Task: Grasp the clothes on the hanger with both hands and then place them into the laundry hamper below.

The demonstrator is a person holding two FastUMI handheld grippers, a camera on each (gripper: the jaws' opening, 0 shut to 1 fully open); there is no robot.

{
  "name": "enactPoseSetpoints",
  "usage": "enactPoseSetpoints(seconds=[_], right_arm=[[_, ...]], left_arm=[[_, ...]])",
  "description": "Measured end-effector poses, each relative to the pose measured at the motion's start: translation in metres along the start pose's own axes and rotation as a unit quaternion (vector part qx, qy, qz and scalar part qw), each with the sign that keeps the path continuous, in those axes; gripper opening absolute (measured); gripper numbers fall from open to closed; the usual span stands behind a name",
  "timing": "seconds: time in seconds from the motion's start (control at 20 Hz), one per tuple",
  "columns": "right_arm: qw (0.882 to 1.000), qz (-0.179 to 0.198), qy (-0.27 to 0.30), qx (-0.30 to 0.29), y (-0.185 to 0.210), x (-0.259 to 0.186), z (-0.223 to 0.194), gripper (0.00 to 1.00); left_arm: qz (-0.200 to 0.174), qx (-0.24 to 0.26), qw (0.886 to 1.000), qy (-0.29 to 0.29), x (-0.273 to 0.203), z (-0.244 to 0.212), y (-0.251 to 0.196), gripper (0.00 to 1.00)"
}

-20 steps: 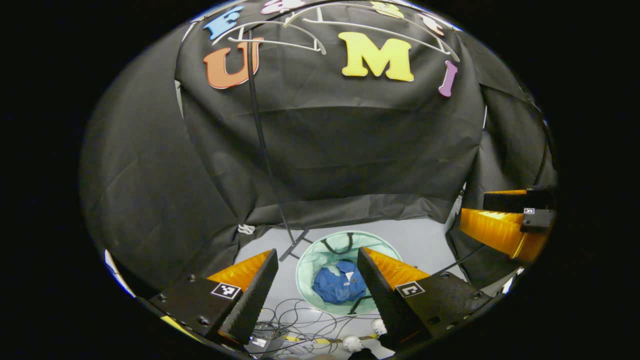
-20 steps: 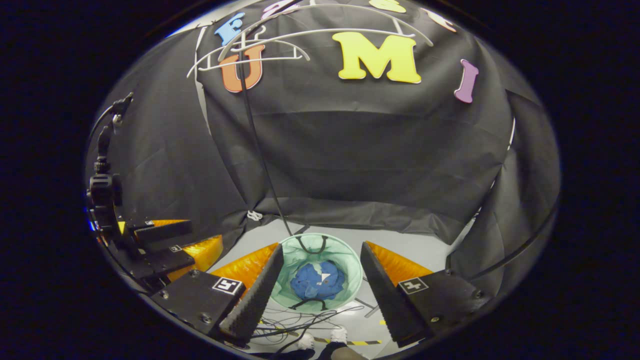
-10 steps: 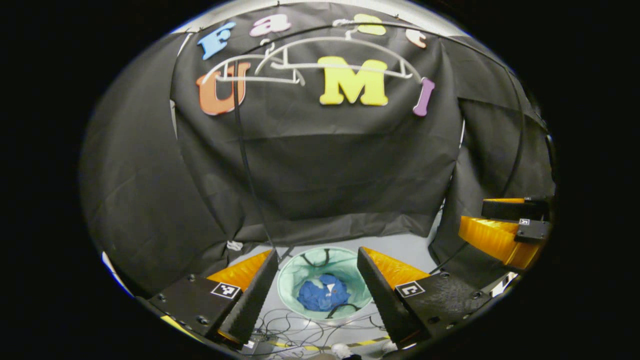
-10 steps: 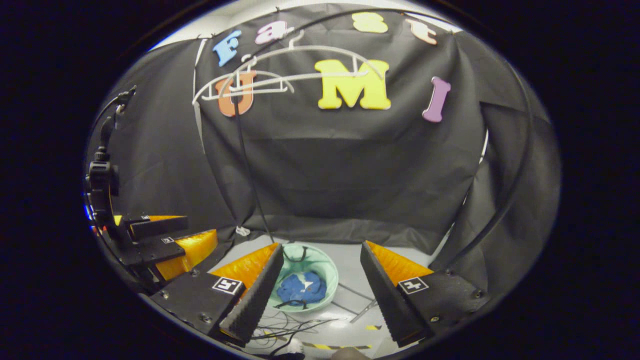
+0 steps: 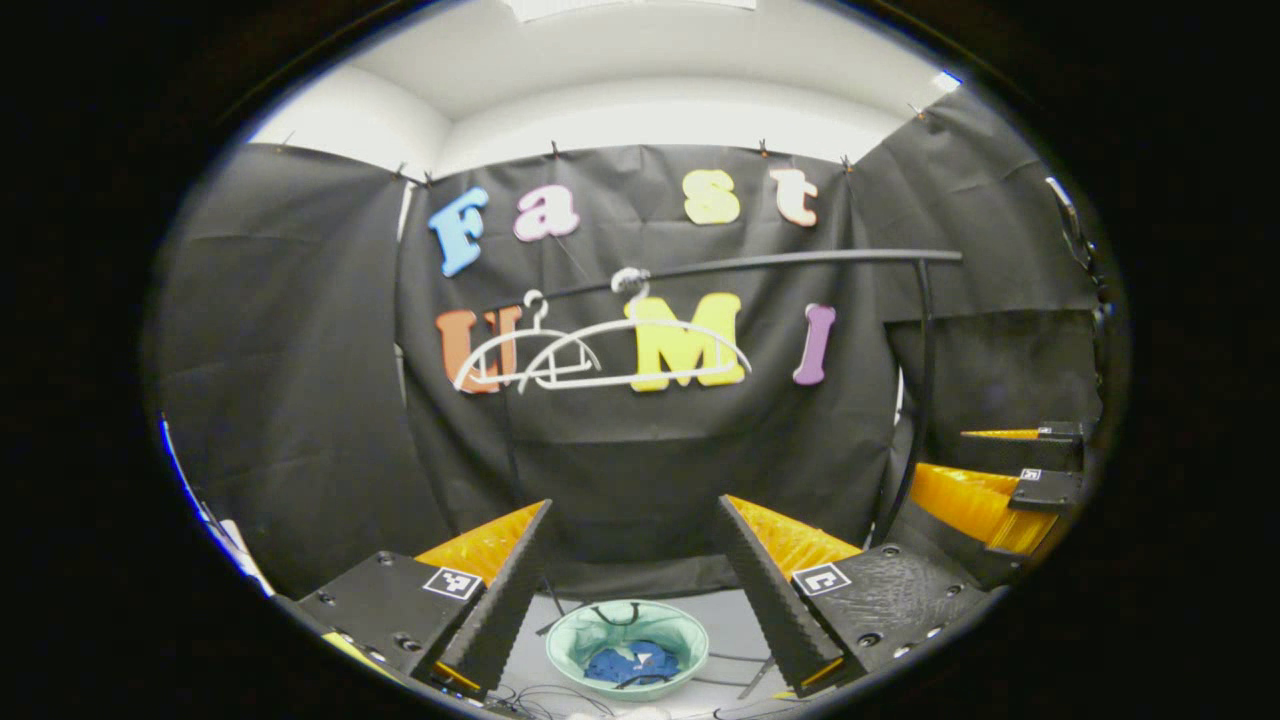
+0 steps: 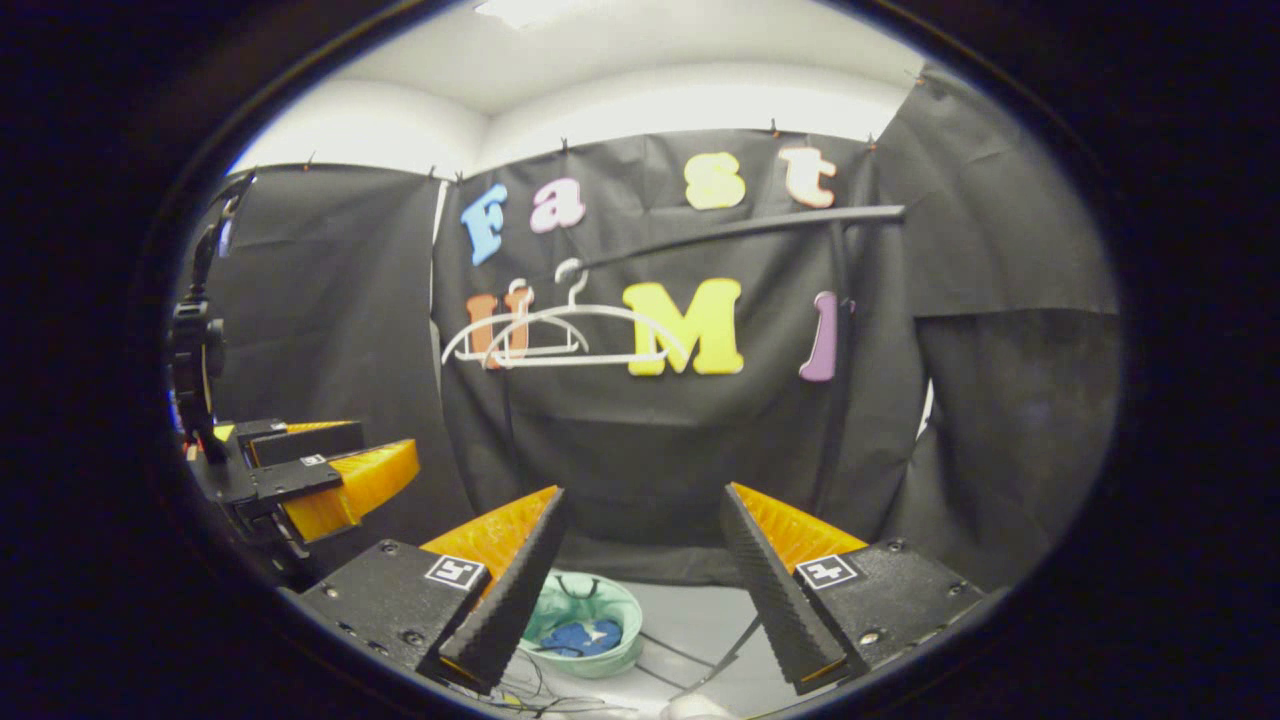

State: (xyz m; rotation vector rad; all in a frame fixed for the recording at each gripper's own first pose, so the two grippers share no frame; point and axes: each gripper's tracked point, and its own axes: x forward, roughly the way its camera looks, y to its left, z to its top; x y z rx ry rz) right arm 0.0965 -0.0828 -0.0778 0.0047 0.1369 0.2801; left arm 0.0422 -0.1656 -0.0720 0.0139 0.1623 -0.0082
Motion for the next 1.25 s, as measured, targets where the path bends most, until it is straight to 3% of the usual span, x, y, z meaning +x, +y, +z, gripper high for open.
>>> enactPoseSetpoints(seconds=[0.15,0.45,0.7,1.25], right_arm=[[0.999,-0.005,-0.040,0.005,0.000,-0.054,0.026,0.99],[0.996,-0.029,-0.078,0.014,0.004,-0.105,0.052,0.98],[0.994,-0.054,-0.095,0.012,0.018,-0.121,0.063,0.99],[0.993,-0.069,-0.092,0.006,0.041,-0.126,0.076,0.99]], left_arm=[[0.017,0.011,1.000,-0.021,-0.042,0.028,0.004,0.96],[0.042,0.010,0.998,-0.055,-0.083,0.069,0.046,0.99],[0.052,0.017,0.996,-0.070,-0.100,0.081,0.078,0.99],[0.052,0.009,0.995,-0.080,-0.116,0.086,0.108,0.99]])
